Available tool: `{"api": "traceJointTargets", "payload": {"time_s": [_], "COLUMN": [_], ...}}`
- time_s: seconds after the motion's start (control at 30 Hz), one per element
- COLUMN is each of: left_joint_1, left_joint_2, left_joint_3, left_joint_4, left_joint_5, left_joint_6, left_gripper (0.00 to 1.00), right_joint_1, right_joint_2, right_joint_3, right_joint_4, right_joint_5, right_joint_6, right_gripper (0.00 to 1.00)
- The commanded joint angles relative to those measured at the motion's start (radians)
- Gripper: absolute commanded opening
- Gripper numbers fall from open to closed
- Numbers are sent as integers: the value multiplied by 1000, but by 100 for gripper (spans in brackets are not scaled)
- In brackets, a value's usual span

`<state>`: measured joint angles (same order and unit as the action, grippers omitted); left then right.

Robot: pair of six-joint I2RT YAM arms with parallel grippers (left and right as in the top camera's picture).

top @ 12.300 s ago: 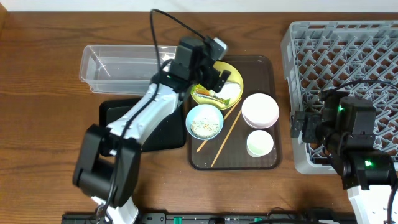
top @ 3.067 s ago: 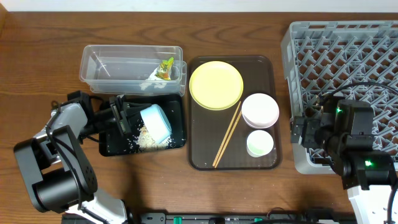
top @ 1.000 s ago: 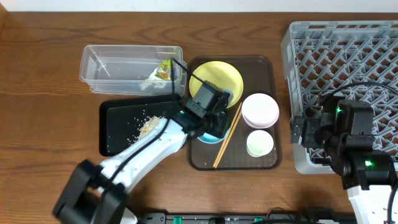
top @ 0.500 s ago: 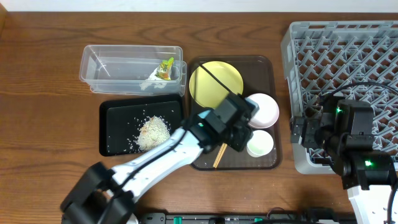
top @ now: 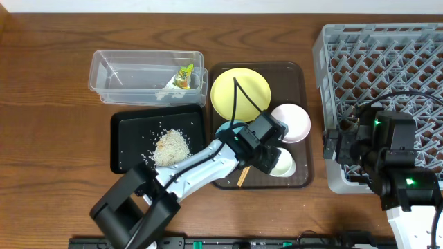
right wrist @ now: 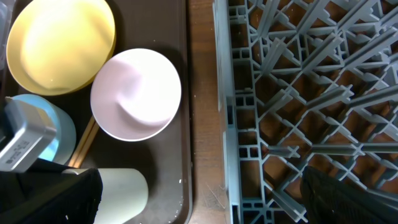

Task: Sort waste into correct bins and load items into the dishwasher rack
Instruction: 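Grasp the white cup on the brown tray with the left gripper, then raise the white cup and pass it to the right gripper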

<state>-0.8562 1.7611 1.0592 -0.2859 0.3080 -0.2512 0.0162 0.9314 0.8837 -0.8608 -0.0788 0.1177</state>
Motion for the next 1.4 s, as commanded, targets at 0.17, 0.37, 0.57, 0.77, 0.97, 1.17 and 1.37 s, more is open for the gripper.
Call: {"api": "traceJointTargets", "payload": {"time_s": [0.17,0.37,0.57,0.77,0.97,1.17,1.37], "left_joint_1": [202,471,565,537,523,523,523], "left_joint_2": [-231,-259,-187,-148,-148,-148,-148], "left_joint_3": [13,13,13,9,9,9,9], "left_joint_4": [-27,137,320,325,325,325,325], "left_joint_5": [74,459,941,1147,1148,1151,1151], "left_joint_6": [-111,-345,-490,-492,-492,-492,-495], "left_gripper": [6,6,7,6,6,6,6], "right_joint_1": [17,18,45,90,95,95,96], "right_joint_2": [1,70,193,305,327,327,327], "right_joint_3": [21,21,20,20,20,20,20], "right_joint_4": [111,140,171,365,529,601,626], "right_joint_5": [-26,-509,-911,-1092,-1221,-1280,-1283], "right_joint_6": [-5,-189,-395,-415,-412,-410,-410], "right_gripper": [99,99,99,99,94,86,68]}}
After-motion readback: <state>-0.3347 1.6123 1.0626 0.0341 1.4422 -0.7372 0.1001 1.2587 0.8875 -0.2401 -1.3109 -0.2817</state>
